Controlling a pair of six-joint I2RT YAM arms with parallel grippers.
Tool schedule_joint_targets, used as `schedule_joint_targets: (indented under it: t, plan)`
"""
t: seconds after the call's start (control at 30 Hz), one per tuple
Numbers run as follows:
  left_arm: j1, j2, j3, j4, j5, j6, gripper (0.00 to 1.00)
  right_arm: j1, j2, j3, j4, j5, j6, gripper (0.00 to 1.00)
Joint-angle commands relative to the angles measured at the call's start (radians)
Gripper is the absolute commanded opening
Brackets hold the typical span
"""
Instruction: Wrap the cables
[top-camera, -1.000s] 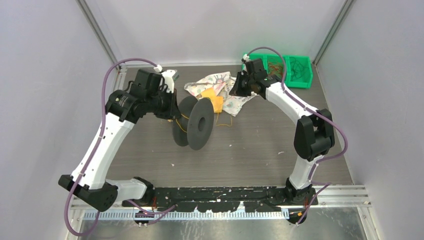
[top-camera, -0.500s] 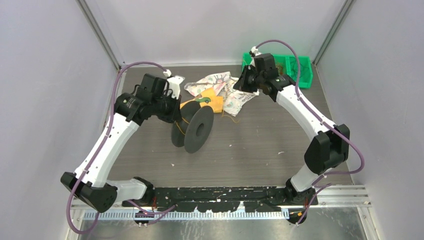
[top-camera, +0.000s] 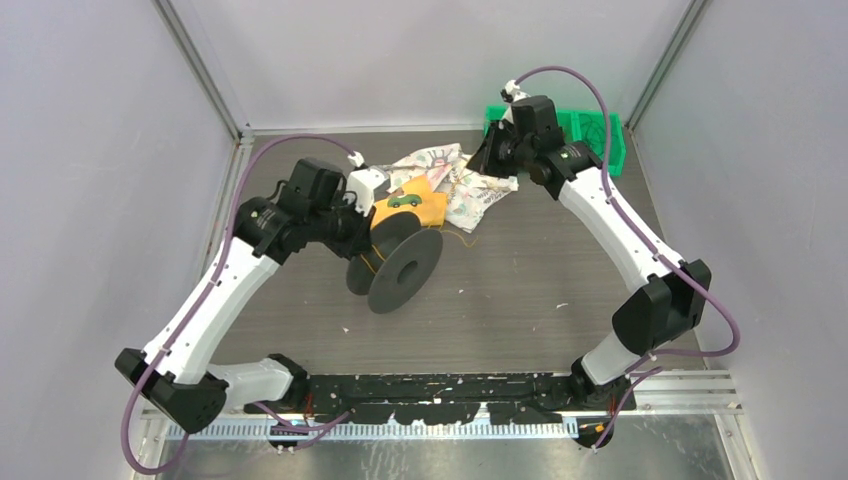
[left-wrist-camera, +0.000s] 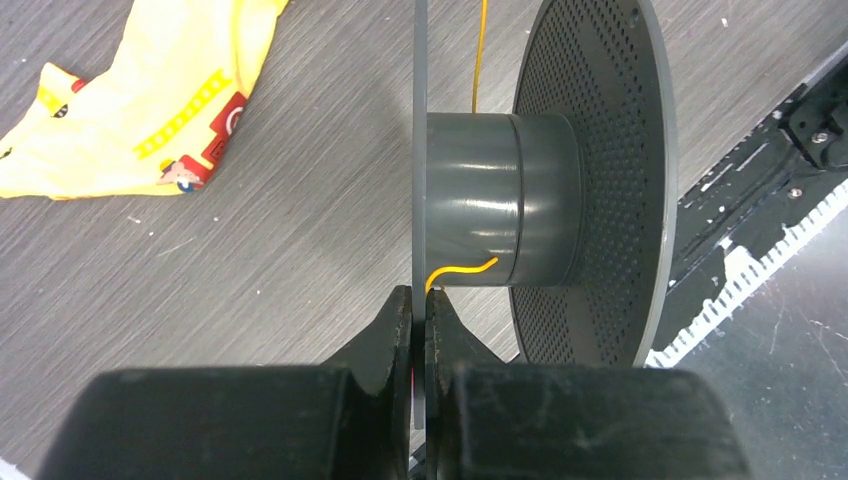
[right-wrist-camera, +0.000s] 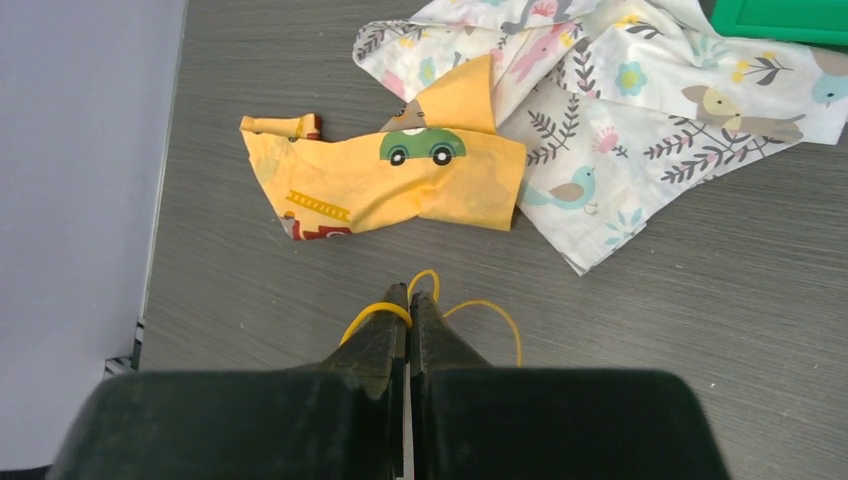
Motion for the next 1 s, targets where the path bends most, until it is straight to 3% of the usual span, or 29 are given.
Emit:
schedule_joint_targets:
  t: [0.0,0.2,0.4,0.67,0.8,0.97]
  plan:
    - [-0.016,0.018,0.011,-0.01,-0.069,0.001,0.0,0.041,-0.009,0.113,-0.048,0.012,-0.023,0.01]
    - [-0.053,0.064,0.029,0.039,-0.284,-0.065,0.01,0.157,0.016,0.219,-0.229,0.03,-0.067,0.01]
    - [-0.059,0.052,0.045,0.106,-0.412,-0.111,0.0,0.241,0.047,0.262,-0.345,0.008,-0.056,0.01]
    - [-0.089,-0.003,0.003,0.242,-0.668,-0.175,0.01,0.27,0.037,0.202,-0.229,-0.137,0.076,0.0]
    - [-0.206,0.005,-0.022,0.315,-0.9,-0.115,0.01,0.292,0.048,0.202,-0.2,-0.186,0.097,0.01]
    - [-0.301,0.01,-0.066,0.45,-1.083,-0.022,0.0,0.32,0.061,0.219,-0.208,-0.236,0.086,0.0]
